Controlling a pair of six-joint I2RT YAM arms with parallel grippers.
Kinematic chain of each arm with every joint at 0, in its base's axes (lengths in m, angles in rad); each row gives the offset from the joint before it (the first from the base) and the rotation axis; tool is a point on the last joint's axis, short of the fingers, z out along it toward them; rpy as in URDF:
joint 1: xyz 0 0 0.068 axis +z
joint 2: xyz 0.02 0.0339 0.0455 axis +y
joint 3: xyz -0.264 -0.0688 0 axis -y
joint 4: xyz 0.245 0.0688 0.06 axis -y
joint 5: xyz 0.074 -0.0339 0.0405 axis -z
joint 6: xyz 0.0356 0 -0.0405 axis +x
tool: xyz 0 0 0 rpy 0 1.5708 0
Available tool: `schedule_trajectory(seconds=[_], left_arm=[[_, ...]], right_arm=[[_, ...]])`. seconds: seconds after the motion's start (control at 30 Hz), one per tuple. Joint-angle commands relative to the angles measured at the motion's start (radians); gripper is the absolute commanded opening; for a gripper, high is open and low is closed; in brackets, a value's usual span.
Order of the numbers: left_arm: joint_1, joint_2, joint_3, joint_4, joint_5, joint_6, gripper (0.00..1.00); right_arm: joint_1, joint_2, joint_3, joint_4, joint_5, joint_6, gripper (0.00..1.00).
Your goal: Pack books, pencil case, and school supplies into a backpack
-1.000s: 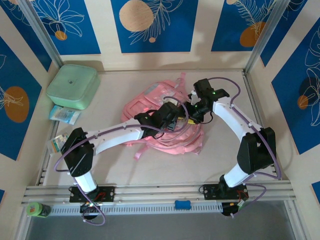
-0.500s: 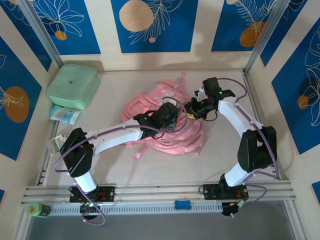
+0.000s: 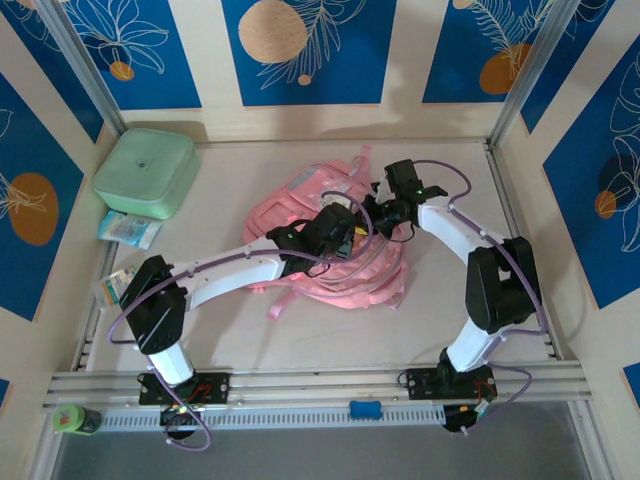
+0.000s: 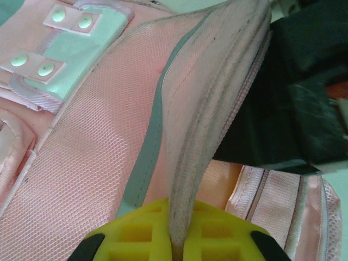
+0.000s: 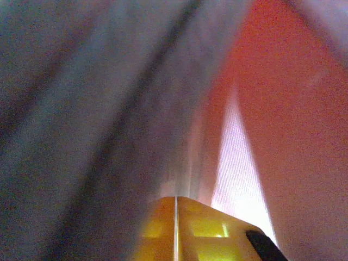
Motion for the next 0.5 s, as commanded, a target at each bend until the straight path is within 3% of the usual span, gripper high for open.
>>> schedule_trajectory(seconds=[0.0, 0.1, 0.13, 0.27, 0.47], left_arm=[[0.009, -0.046, -0.008, 0.054, 0.077, -0.026, 0.12], [0.016, -0.094, -0.031, 0.056, 0.16, -0.028, 0.34], [0.016, -0.123, -0.057, 0.079, 0.197, -0.03, 0.38], [0.029, -0.243, -0.189, 0.155, 0.23, -0.09, 0.46], [0.153, -0.354, -0.401, 0.197, 0.269, -0.23, 0.5]], right_arm=[[-0.013, -0.113, -0.025, -0.101, 0.026, -0.053, 0.16], [-0.008, -0.205, -0.06, -0.231, 0.175, -0.112, 0.23], [-0.006, -0.241, -0.079, -0.258, 0.214, -0.118, 0.26], [0.07, -0.348, -0.129, -0.36, 0.407, -0.117, 0.35], [0.361, -0.422, -0.163, -0.387, 0.673, 0.046, 0.46]])
